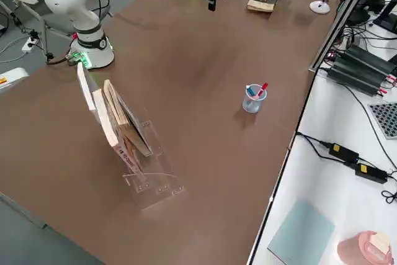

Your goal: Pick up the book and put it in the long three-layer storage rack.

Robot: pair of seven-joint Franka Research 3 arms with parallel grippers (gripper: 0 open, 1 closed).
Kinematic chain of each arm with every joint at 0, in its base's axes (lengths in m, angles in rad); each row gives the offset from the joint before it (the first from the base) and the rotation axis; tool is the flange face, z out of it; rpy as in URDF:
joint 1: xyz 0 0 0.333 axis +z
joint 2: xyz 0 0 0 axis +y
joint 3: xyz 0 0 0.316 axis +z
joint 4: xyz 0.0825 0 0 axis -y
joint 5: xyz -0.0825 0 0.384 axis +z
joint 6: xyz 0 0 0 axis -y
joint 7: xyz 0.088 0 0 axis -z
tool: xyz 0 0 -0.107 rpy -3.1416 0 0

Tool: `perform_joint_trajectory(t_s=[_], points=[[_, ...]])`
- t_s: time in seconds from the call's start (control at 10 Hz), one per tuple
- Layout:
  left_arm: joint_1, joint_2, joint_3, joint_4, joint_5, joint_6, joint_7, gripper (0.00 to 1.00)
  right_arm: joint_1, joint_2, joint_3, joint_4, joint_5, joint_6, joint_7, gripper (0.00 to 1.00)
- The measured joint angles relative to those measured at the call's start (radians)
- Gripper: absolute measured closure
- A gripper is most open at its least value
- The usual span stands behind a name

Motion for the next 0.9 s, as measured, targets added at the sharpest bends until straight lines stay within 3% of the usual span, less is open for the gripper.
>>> perform_joint_trajectory(t_s=[0.3, 0.9], points=[[-0.002, -0.002, -0.017, 0.037, -0.030, -0.103, -0.092, 0.96, 0.000, 0.000, 0.000, 0.000, 0.000, 0.000, 0.000, 0.00], [-0.012, -0.014, -0.157, 0.074, -0.154, -0.114, -0.296, 0.96, 0.000, 0.000, 0.000, 0.000, 0.000, 0.000, 0.000, 0.00]])
